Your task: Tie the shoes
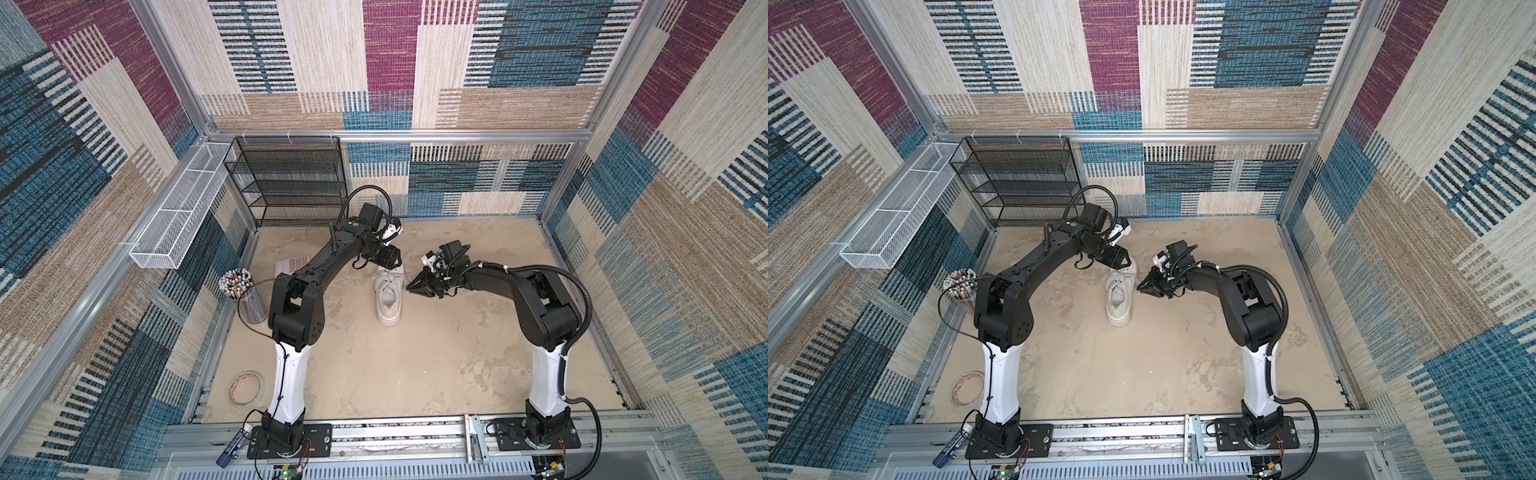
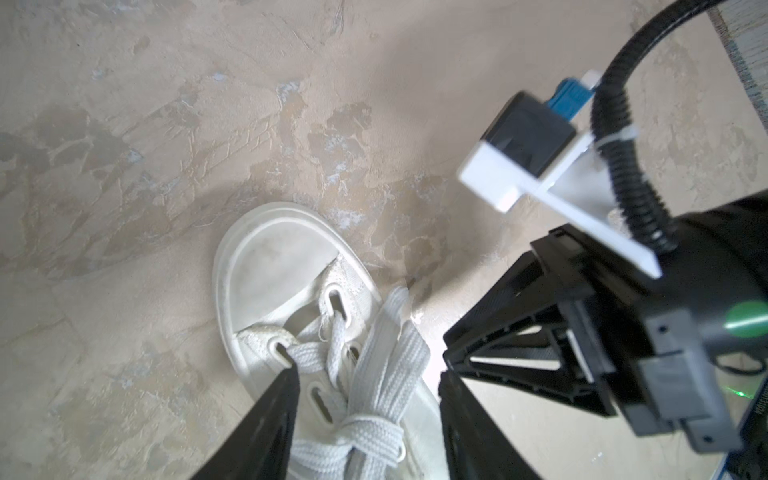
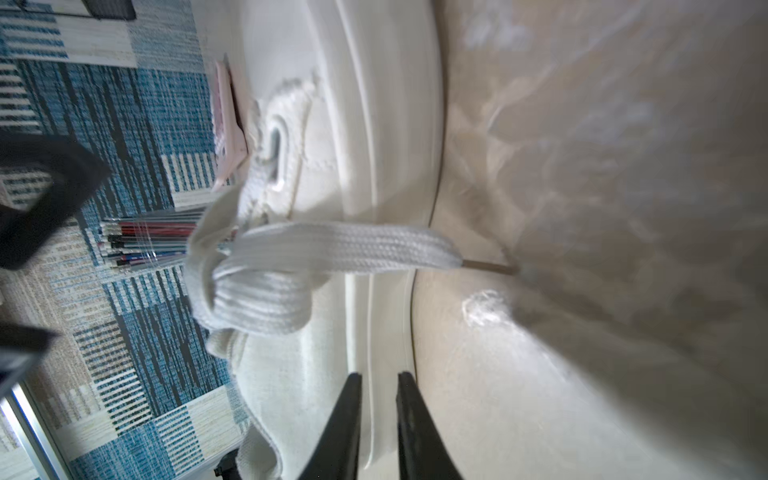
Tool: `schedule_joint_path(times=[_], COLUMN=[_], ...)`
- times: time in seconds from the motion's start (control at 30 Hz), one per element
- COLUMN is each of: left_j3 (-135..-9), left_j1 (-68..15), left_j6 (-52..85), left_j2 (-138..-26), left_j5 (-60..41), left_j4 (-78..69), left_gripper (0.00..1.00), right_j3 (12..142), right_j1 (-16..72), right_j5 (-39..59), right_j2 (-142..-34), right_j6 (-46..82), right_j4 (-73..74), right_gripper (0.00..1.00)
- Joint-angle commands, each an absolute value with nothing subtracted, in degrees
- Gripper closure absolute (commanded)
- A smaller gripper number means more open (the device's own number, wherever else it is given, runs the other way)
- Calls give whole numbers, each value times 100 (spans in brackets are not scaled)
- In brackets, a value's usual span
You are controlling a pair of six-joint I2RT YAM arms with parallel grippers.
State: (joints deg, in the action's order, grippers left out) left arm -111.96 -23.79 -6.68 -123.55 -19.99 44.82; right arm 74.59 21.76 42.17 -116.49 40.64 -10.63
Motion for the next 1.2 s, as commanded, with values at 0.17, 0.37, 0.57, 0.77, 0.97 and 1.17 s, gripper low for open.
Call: schedule_joint_path(times=[0.17,0.37,0.57,0.77,0.97,1.17], left_j3=[-11097,-10998,-10922,-10879,-10830,-10724], left_j1=[-2367,-2364,-2338,-2329,-2321,-2320], left_j6=[-1020,-1003,-984,-966,-958,-931], left_j2=[-12296,-12252,-12201,-12181,-12153,-12102], left_j5=[-2037,-2021,-1991,-1995,-1986,-1984], left_j4=[4737,4743,4739,4741,4739,4740], left_gripper=[45,45,45,45,45,46], right_j3=[7984,8344,8358,8356,8377,8148], right_j1=[2048,2017,2013,2036,2040,2039], right_j5=[4194,4390,4581,4737,4902,5141], right_j2=[-11996,-12337,-12422,-12556,-12656,-12689], right_j6=[4039,4196,4255,4351,4514,4864], right_j4=[-944,-818,-738,-598,-353,223], right_gripper=[76,74,73,72,73,79])
